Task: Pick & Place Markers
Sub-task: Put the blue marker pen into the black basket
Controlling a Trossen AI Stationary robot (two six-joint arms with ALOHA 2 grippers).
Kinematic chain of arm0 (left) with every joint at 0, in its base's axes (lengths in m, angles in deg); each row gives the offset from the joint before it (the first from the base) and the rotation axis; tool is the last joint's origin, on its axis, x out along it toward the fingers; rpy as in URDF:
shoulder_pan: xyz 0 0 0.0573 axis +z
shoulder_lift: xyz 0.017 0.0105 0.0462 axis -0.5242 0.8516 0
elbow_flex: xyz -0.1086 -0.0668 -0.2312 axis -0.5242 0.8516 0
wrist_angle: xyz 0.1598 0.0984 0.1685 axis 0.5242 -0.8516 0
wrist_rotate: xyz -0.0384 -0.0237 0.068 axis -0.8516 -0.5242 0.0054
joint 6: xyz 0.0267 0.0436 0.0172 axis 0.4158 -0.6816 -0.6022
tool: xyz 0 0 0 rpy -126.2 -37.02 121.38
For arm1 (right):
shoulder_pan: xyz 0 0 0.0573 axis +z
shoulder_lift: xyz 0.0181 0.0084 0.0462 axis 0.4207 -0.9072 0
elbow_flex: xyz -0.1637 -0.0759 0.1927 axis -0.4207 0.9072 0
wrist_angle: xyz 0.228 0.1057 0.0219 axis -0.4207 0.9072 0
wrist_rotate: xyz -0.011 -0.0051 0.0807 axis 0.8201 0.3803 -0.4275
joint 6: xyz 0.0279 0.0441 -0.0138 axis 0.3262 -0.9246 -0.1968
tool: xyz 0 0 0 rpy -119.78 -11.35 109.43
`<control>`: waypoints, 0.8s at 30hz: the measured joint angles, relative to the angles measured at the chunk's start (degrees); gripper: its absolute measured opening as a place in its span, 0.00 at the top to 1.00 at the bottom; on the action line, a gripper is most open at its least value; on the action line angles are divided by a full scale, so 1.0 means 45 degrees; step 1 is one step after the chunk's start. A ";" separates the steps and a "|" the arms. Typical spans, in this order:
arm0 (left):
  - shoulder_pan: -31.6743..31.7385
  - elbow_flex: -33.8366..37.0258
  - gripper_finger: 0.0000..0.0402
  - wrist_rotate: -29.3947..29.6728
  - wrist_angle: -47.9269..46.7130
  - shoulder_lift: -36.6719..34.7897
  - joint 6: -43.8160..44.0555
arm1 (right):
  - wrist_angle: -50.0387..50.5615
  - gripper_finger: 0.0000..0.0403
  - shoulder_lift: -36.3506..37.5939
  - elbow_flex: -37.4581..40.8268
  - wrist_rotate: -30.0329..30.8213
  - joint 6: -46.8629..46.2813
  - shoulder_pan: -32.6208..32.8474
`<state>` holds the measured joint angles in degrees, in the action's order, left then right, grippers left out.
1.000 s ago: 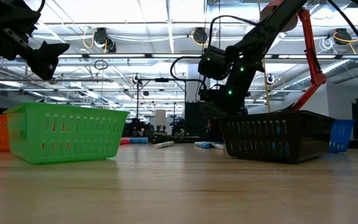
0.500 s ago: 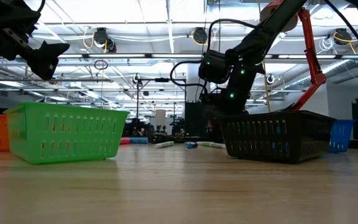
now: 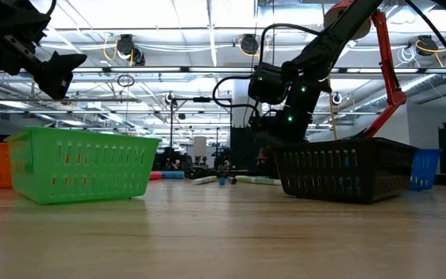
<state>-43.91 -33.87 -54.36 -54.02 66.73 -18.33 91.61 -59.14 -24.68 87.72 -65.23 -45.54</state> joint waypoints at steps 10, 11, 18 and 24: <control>0.0000 0.0000 0.23 0.0000 0.0001 0.0000 0.0000 | -0.0224 0.92 0.0270 0.0058 -0.0383 0.0769 0.0000; 0.0005 0.0000 0.23 0.0000 0.0003 0.0000 0.0000 | -0.0424 0.92 0.0354 0.0063 -0.0529 0.0891 0.0000; 0.0005 0.0000 0.23 0.0000 0.0001 0.0000 0.0000 | -0.0913 0.95 0.1525 0.0036 -0.1024 0.1689 0.0256; 0.0001 0.0000 0.23 0.0000 -0.0001 0.0000 0.0000 | -0.0605 0.94 0.2561 0.0044 -0.1031 0.1970 0.0845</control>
<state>-43.90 -33.87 -54.36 -54.02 66.73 -18.33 88.88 -47.61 -24.49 83.08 -56.36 -41.74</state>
